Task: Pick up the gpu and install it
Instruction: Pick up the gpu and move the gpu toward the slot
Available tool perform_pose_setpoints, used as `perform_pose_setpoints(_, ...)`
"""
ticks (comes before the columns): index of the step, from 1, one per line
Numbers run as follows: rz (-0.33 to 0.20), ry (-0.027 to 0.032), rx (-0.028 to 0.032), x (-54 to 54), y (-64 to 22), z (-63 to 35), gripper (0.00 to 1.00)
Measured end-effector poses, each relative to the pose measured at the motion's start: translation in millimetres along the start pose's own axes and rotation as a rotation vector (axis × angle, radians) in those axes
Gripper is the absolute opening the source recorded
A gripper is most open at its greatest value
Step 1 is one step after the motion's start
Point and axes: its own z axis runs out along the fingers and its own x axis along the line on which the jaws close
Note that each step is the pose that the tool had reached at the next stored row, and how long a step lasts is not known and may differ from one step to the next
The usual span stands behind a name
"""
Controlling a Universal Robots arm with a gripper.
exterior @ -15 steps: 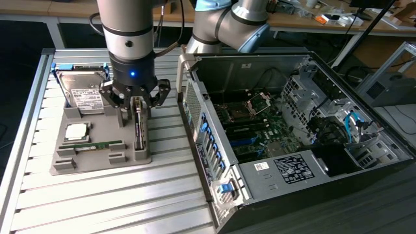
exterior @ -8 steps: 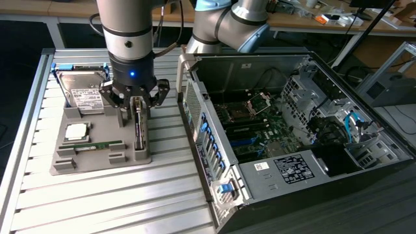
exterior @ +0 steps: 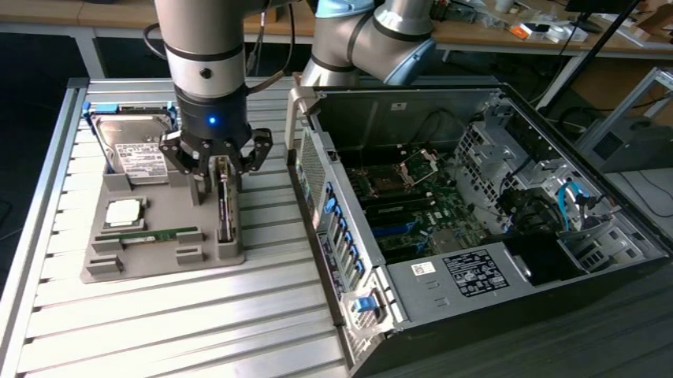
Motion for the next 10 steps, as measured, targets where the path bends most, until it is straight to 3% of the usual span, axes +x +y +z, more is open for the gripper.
perform_pose_setpoints(10, 0.0, 0.0, 0.0, 1.2, 1.9, 5.6, 0.48)
